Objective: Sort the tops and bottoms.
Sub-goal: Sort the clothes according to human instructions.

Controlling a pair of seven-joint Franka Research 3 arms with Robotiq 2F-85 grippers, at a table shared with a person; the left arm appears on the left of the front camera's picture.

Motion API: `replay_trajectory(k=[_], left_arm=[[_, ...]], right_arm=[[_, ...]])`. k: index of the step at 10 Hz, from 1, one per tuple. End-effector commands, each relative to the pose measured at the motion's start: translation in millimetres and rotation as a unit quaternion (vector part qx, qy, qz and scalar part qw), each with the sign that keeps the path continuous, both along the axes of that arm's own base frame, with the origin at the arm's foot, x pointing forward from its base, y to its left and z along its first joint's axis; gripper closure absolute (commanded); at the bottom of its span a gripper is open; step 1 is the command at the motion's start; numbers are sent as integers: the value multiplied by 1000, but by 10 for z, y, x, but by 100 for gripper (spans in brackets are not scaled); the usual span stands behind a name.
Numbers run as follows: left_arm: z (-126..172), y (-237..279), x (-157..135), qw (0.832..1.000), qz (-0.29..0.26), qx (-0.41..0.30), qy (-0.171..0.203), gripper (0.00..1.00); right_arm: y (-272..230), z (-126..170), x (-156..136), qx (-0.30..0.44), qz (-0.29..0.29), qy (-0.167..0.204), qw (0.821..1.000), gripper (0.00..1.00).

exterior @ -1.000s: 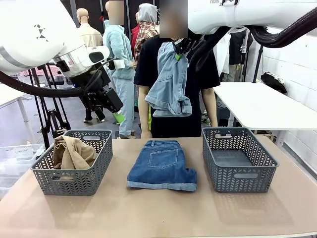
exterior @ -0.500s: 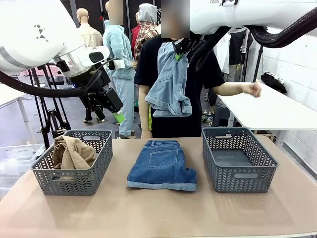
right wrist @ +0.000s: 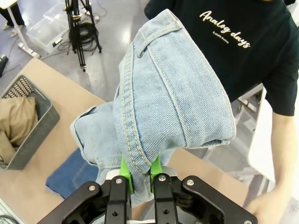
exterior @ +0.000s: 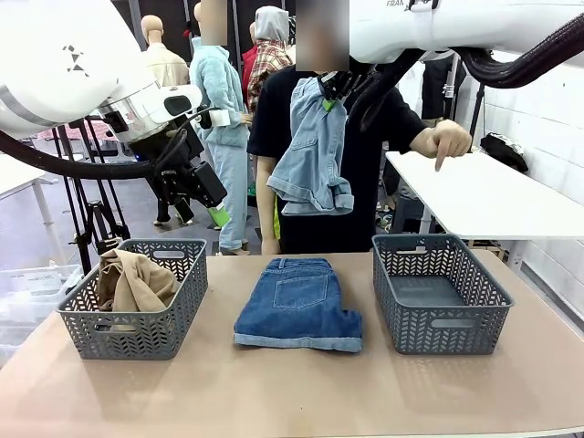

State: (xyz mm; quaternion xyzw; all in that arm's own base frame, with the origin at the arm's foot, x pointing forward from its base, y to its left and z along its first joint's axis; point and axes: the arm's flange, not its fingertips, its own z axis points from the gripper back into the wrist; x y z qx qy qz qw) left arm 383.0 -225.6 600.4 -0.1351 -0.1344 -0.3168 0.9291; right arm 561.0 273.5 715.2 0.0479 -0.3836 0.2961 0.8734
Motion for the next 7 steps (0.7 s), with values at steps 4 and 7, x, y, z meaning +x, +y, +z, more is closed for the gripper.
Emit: replay_trajectory(k=[4,7], left_arm=[[16,13,-12,1000,-5,2,0,0],[16,13,-12,1000,-5,2,0,0]], right_arm=[[-12,43,-21,2,-1,-5,1000,100],[-12,43,-21,2,-1,-5,1000,100]])
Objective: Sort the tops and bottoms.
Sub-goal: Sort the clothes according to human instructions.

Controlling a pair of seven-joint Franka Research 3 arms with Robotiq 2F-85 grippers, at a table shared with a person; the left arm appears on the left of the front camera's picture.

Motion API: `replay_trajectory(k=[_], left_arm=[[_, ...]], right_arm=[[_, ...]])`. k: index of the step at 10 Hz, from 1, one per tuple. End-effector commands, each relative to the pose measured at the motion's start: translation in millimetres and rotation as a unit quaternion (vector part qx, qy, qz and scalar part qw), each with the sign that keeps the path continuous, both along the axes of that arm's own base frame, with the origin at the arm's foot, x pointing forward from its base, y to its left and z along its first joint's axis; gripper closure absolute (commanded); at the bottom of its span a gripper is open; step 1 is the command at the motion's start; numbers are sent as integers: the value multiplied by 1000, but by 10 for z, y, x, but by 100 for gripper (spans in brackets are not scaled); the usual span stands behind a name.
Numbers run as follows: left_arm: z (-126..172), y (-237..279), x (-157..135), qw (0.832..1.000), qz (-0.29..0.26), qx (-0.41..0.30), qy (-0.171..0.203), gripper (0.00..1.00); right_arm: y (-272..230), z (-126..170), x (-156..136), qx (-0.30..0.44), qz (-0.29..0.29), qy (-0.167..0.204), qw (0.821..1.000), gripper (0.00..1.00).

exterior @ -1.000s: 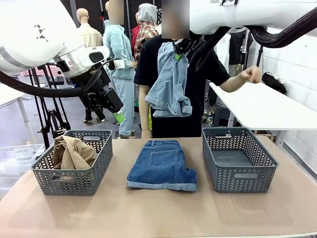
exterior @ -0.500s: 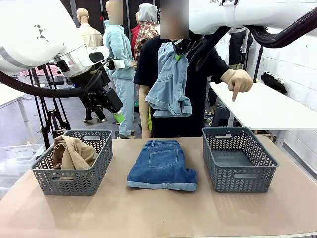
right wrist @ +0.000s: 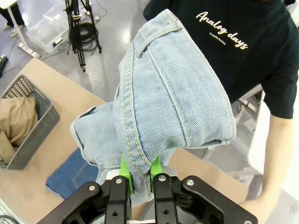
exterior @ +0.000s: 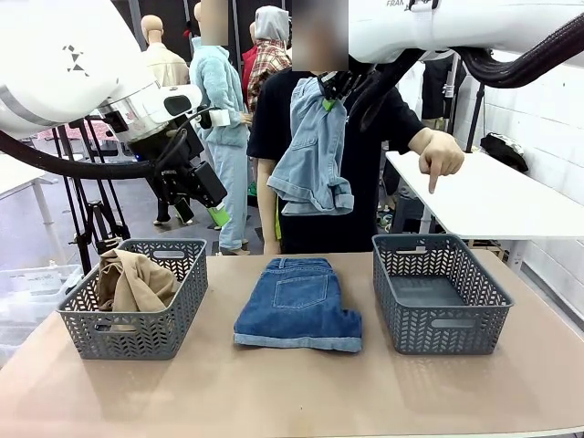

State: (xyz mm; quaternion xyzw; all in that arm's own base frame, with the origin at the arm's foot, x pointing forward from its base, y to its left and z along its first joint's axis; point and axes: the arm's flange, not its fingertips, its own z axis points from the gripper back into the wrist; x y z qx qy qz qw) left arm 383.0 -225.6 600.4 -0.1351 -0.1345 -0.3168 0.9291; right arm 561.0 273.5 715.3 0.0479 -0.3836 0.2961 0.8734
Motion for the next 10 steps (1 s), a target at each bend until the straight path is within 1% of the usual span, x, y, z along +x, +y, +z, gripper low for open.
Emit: replay_trajectory(k=[1,4,5,6,7,8,9,10], left_arm=[[16,13,-12,1000,-5,2,0,0],[16,13,-12,1000,-5,2,0,0],[16,13,-12,1000,-5,2,0,0],[16,13,-12,1000,-5,2,0,0],[16,13,-12,1000,-5,2,0,0],[16,13,-12,1000,-5,2,0,0],[16,13,-12,1000,-5,2,0,0],[16,13,-12,1000,-5,2,0,0]], right_arm=[[-12,43,-21,2,-1,-5,1000,100],[-12,43,-21,2,-1,-5,1000,100],[0,0,0,0,0,0,1000,100],[-84,196,-142,-11,-4,-18,1000,100],[-205,342,-278,-19,-14,-19,1000,100],[-361,433,-431,-23,-19,-5,1000,100],[-508,489,-609,-34,-30,-1,999,100],[-687,510,-724,-42,-55,-5,998,100]])
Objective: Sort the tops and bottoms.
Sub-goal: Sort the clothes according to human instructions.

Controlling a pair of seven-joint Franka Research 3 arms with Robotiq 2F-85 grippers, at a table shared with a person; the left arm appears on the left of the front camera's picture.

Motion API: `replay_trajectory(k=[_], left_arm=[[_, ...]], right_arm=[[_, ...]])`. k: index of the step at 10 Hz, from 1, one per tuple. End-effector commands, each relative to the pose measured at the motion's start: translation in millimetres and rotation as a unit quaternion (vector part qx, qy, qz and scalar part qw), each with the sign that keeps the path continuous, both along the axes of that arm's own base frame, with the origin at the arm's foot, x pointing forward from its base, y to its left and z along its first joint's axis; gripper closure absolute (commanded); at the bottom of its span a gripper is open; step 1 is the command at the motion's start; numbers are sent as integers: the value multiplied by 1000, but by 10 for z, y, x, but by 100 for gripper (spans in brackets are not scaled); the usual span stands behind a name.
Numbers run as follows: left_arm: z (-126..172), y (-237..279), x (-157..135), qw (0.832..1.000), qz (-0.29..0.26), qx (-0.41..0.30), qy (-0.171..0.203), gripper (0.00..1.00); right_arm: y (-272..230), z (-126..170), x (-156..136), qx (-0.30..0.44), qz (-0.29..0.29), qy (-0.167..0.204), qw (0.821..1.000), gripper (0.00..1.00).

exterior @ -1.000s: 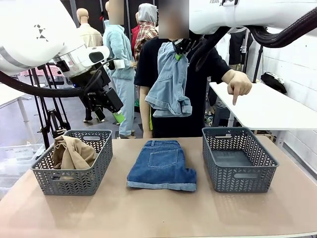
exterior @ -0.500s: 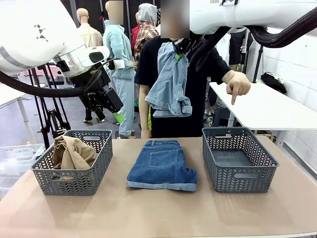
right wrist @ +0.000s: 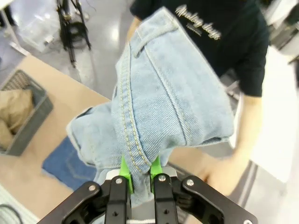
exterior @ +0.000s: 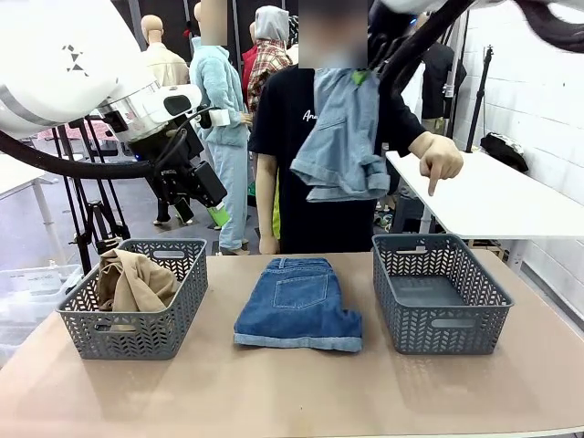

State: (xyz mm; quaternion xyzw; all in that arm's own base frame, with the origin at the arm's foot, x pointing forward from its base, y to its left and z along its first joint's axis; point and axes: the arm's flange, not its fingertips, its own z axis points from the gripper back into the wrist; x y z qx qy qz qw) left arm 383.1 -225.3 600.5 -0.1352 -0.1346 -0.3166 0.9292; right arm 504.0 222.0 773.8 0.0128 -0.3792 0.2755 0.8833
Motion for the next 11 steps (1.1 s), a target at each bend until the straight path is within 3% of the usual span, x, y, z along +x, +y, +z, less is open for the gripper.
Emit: replay_trajectory(k=[1,4,5,7,8,11], left_arm=[[14,10,-13,1000,-5,2,0,0],[14,10,-13,1000,-5,2,0,0],[14,10,-13,1000,-5,2,0,0],[14,10,-13,1000,-5,2,0,0],[14,10,-13,1000,-5,2,0,0],[14,10,-13,1000,-5,2,0,0]], right_arm=[[-427,-103,-216,-29,-49,2,998,100],[-880,-468,-352,-43,-119,36,991,100],[-990,-623,-347,0,-130,61,990,100],[-1009,-759,-290,-2,-161,80,984,100],[-1079,-674,-243,-27,-123,75,989,100],[-1079,-674,-243,-27,-123,75,989,100]])
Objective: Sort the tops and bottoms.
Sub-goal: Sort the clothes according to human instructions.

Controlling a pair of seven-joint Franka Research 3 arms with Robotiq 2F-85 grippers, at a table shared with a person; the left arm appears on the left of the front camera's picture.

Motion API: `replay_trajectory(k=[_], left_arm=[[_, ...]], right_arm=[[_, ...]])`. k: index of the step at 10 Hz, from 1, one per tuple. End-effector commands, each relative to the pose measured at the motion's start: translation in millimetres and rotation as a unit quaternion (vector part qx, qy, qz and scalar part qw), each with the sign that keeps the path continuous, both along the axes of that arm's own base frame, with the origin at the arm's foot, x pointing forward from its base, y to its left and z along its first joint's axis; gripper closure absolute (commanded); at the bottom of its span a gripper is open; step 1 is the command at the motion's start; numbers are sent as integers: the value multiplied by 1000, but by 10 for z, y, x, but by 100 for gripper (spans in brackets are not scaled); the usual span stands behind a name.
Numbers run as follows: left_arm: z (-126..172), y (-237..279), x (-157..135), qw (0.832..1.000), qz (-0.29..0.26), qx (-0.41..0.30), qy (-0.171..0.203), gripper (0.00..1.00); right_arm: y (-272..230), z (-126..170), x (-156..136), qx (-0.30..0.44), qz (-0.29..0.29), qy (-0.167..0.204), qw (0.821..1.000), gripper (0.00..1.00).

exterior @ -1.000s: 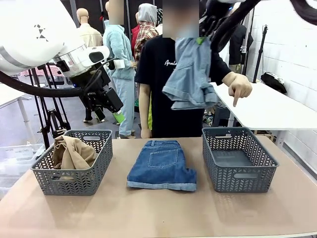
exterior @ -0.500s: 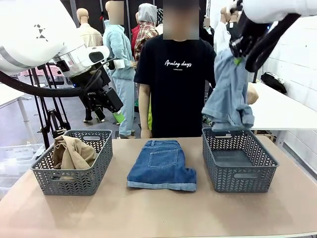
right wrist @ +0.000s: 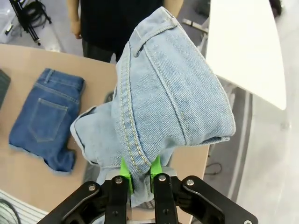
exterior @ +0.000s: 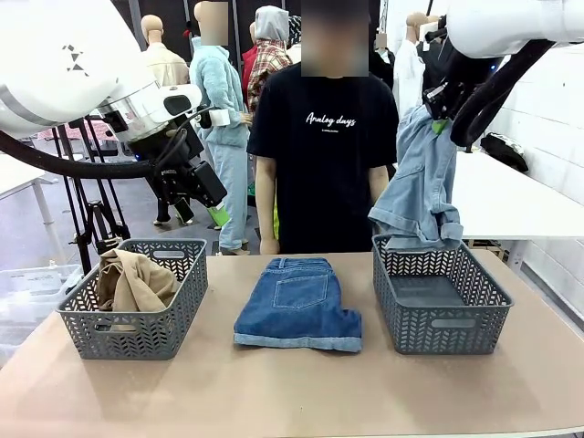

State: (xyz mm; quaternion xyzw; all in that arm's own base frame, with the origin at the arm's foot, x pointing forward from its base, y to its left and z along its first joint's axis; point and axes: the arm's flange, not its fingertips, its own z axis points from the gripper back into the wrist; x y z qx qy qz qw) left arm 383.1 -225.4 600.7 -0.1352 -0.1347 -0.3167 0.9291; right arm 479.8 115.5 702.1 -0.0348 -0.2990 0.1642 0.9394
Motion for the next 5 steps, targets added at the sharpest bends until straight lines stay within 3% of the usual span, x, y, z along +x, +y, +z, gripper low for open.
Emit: replay_trajectory(k=[1,5], left_arm=[[13,11,-12,1000,-5,2,0,0],[13,11,-12,1000,-5,2,0,0]], right_arm=[[-1,-38,3,1,-2,4,1000,100],[-292,-810,114,-47,16,73,996,100]])
